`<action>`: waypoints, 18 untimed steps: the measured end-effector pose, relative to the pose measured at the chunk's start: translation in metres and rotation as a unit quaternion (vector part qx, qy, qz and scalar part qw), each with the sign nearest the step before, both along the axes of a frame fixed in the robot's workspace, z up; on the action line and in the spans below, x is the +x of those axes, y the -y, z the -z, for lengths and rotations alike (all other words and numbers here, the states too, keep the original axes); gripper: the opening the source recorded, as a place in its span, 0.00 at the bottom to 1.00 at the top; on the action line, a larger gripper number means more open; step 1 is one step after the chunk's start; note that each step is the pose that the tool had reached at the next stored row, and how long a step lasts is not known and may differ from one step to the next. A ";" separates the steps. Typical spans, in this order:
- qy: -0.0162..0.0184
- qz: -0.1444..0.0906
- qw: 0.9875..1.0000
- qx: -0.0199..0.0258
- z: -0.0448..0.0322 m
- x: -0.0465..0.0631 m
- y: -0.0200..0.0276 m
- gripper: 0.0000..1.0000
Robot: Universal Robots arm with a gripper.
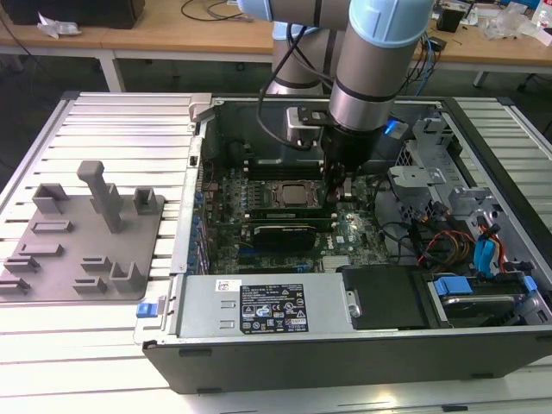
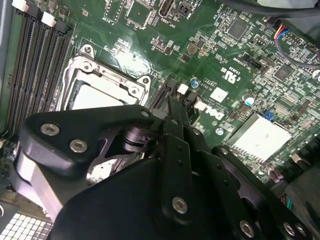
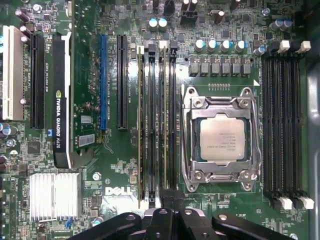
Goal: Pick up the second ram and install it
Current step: 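Press down the second ram until it locks into place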
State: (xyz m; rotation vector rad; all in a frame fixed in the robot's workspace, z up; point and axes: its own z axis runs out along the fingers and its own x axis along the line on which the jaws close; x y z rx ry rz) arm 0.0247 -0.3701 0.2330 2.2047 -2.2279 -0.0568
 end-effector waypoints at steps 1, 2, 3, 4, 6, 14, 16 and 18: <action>0.000 0.000 1.000 0.000 0.0013 0.000 0.0000 0.08; 0.000 0.000 1.000 0.000 0.0020 0.000 0.0000 0.08; 0.000 0.000 1.000 0.000 0.0021 0.000 0.0000 0.08; 0.000 0.000 1.000 0.000 0.0022 0.000 0.0000 0.08; 0.000 0.000 1.000 0.000 0.0033 0.000 0.0000 0.08; 0.000 0.000 1.000 0.000 -0.0117 0.000 -0.0001 0.08; 0.000 0.000 1.000 0.000 -0.0161 0.000 0.0000 0.08; 0.000 0.000 1.000 0.000 -0.0162 0.000 -0.0001 0.08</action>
